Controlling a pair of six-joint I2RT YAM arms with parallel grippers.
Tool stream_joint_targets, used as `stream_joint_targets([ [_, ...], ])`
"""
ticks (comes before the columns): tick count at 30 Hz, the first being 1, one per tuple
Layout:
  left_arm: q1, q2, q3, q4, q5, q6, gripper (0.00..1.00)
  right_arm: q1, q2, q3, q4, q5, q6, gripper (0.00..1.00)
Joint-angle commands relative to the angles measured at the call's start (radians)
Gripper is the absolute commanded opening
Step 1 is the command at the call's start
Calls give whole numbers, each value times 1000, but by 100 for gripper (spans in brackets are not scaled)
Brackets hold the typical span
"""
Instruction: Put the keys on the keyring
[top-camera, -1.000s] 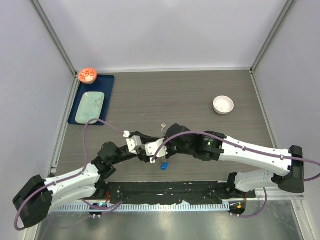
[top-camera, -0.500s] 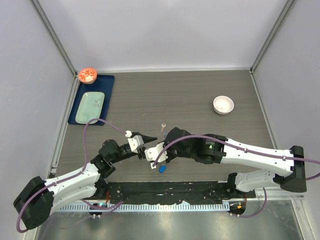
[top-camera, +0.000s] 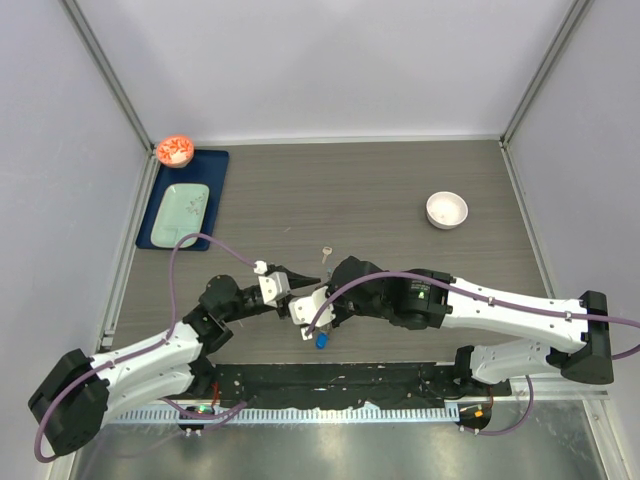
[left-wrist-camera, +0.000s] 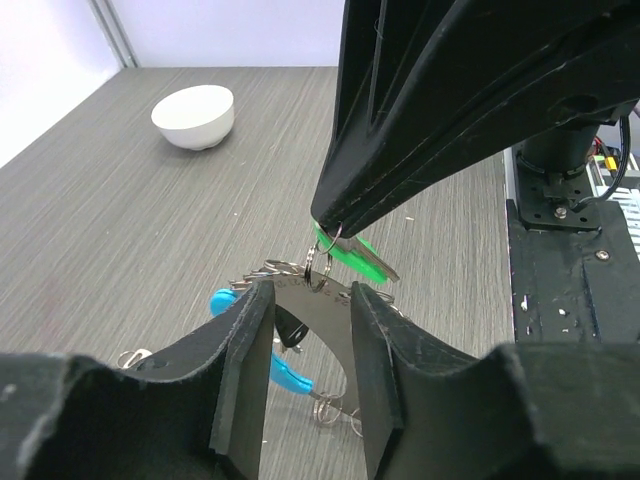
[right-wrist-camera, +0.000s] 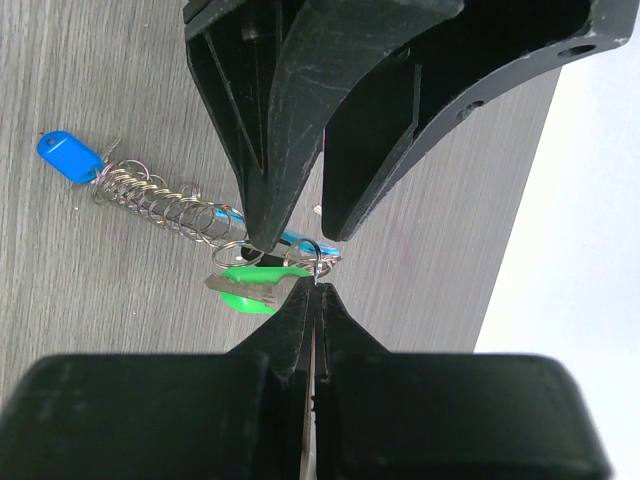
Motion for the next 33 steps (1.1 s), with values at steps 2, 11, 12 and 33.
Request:
stream_joint_targets([
  [2,6,9,44,21,21,10,38,11,-25,14,52,14,-16,1],
  [11,6,46,54,63,11,-19,33,18,-9,19,43,12,-15,1],
  [12,6,51,55,63,12,-23,31,18,-8,17,43,12,-15,1],
  [33,4,31,60,70,23,-52,19,20,3,20,37,25,-12,1],
])
